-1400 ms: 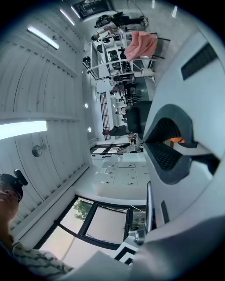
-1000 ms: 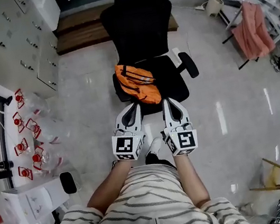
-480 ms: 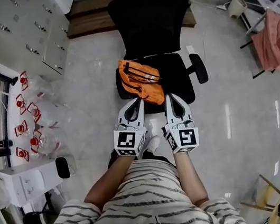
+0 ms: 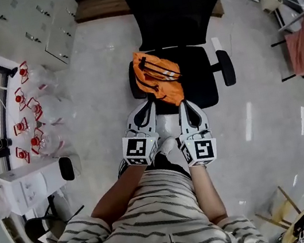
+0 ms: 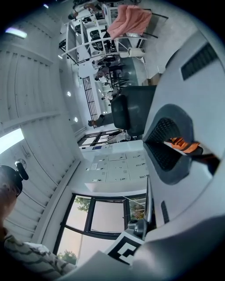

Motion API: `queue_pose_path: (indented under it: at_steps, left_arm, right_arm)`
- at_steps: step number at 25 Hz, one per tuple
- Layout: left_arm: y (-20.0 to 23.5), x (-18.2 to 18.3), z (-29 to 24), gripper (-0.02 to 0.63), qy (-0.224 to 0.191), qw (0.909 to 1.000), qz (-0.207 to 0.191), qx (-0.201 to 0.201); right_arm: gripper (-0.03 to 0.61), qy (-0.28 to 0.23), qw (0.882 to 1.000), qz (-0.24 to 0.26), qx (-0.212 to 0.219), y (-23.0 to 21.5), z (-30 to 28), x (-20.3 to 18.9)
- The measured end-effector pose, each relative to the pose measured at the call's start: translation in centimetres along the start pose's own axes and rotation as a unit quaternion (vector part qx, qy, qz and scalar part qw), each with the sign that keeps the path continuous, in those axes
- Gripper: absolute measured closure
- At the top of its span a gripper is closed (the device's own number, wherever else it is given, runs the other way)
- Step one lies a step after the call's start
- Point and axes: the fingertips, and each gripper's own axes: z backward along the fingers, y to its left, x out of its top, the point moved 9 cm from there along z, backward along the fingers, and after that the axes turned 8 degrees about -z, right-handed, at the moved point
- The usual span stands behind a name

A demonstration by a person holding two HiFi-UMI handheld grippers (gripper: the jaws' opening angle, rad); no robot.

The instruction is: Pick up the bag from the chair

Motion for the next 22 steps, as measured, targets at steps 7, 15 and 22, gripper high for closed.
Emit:
queue_pose_path:
  at_steps: [7, 15, 22]
  left_arm:
    - [2.6, -1.8, -3.0, 0.583, 0.038, 0.9991, 0.018, 0.010]
    - [5.3, -4.6, -5.6, 0.583, 0.084, 0.9956, 0.032, 0.026]
    - [6.9, -7.7, -7.8, 0.501, 0.134, 0.9885, 0.061, 0.032]
  right_arm:
    - [0.569, 0.021, 1.000, 0.000, -0.015, 0.0, -2.2, -0.7]
    - [0.569, 0.040, 0.999, -0.017, -0.031, -0.4, -4.6, -2.2]
    - [0.569, 0.057, 0.997, -0.024, -0.034, -0.3, -5.9, -3.5]
